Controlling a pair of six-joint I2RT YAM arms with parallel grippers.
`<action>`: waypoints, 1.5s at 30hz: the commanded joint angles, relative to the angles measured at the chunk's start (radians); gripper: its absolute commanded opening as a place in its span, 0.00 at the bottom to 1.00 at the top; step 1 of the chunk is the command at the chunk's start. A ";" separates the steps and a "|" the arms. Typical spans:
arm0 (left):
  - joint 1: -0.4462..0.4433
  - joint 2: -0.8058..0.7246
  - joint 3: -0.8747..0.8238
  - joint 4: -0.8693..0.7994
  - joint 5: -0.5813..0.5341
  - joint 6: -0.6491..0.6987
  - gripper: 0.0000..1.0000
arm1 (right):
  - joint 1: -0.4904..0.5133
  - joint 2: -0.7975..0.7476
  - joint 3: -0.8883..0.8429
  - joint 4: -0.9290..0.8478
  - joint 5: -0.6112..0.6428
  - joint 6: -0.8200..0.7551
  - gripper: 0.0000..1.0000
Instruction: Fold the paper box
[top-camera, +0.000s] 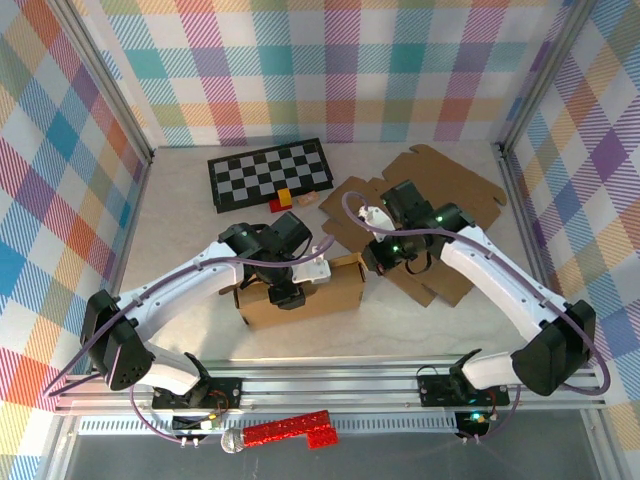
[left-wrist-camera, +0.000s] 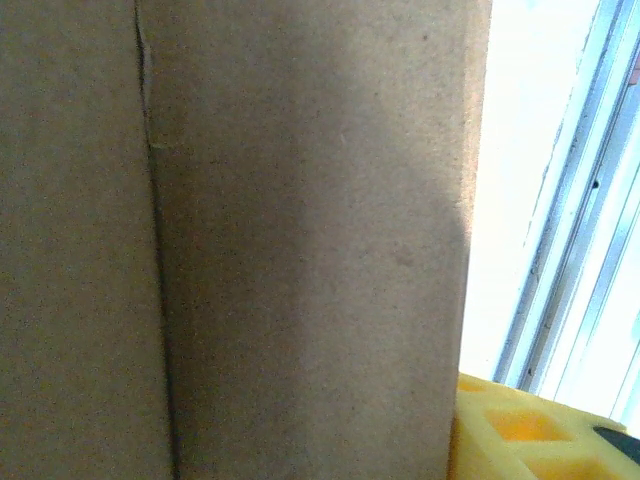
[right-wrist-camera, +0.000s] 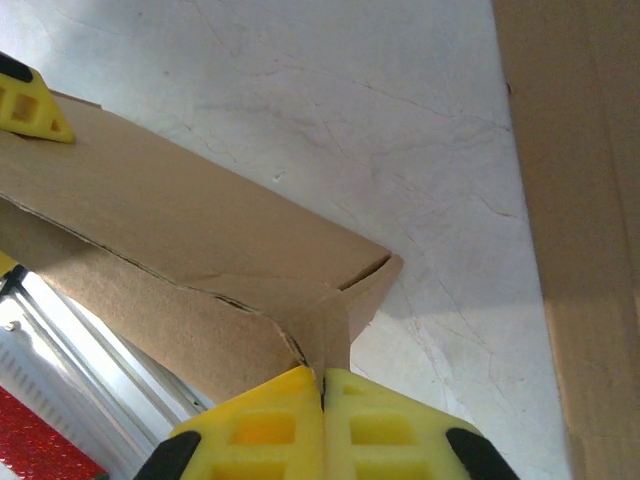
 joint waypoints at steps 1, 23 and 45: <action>0.011 -0.001 0.034 -0.016 0.016 -0.001 0.52 | 0.039 0.022 0.045 -0.042 0.091 0.055 0.00; 0.009 0.029 0.056 0.006 -0.039 -0.053 0.57 | 0.120 0.109 0.202 -0.167 0.139 0.557 0.00; 0.022 0.040 0.057 0.024 -0.008 -0.051 0.57 | 0.121 0.080 0.101 -0.075 0.172 0.595 0.00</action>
